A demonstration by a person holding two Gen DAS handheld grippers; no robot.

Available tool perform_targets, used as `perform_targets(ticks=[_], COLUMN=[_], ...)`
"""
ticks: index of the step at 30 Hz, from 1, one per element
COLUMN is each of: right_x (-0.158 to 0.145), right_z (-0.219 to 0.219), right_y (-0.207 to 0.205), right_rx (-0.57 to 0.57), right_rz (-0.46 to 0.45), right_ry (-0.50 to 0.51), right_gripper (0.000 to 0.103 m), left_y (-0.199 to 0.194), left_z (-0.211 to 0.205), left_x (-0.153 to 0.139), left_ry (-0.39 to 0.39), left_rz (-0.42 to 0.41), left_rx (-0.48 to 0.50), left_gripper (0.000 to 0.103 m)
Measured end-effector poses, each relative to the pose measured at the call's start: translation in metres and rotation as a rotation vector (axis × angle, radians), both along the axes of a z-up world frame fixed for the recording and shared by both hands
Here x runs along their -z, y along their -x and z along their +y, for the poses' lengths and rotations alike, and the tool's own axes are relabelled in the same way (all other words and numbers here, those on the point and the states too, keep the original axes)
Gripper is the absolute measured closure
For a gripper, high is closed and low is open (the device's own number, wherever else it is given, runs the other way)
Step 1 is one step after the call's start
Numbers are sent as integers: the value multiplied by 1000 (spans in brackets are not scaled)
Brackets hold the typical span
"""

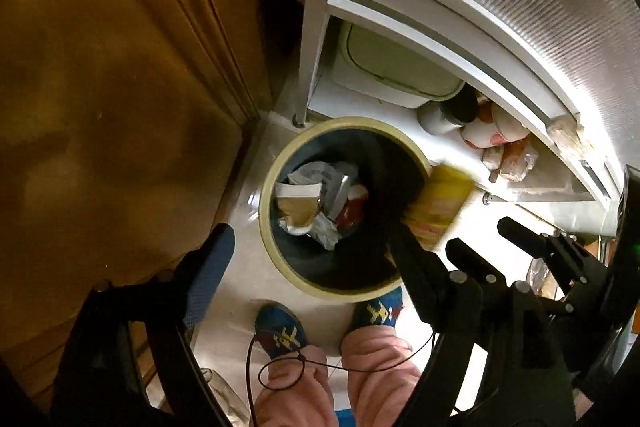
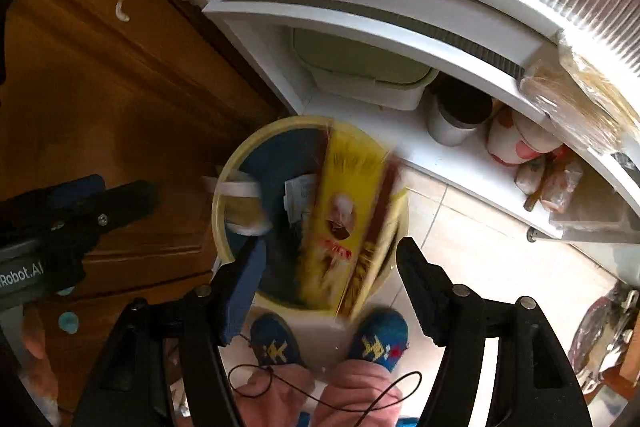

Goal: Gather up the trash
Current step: 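Lower both tools over the floor bin and release cup and seasoning box, then raise both tools back above the table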

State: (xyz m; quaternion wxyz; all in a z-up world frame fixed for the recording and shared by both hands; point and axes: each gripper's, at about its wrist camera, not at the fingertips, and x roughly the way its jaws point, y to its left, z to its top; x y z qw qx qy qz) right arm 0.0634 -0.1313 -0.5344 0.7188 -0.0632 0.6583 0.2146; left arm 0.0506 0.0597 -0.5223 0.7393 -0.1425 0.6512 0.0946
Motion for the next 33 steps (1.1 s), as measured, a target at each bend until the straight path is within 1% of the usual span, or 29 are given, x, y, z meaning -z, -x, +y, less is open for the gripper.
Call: perform_targets(ticks=[3, 6, 10, 13, 17, 20, 23, 27, 28, 29, 33], right_x=[2, 2, -5, -21, -48, -76, -112, -173, -184, -199, -260], right_z=[0, -2, -7, -9, -14, -17, -19, -20, -21, -22, -30], right_y=[-6, -12, -14, -10, -8, -5, -2, 6, 8, 9, 16], right_rx=[-6, 5, 26, 44, 59, 60, 70, 87, 90, 93, 115], right_rz=[-10, 2, 13, 20, 13, -6, -23, -63, -71, -81, -127], right_ry=[3, 4, 1, -8, -19, -30, -45, -76, -83, -92, -128], right_gripper=[32, 32, 32, 32, 32, 32, 32, 32, 32, 32, 32], left_y=[1, 0, -1, -2, -2, 0, 5, 13, 15, 18, 28], left_z=[-1, -3, -4, -6, -10, -13, -18, -26, -26, -29, -36], left_x=[-3, -8, -14, -26, -53, -82, -116, -174, -187, -207, -267], left_ry=[-14, -20, -27, -28, -40, -42, -56, -65, -63, -64, -79], left_rz=[3, 5, 1, -2, -20, -39, -63, -105, -116, -134, -182], left_rx=[-2, -8, -11, -9, 5, 19, 38, 77, 89, 108, 160], left_gripper=[25, 25, 25, 25, 25, 25, 25, 25, 25, 25, 25])
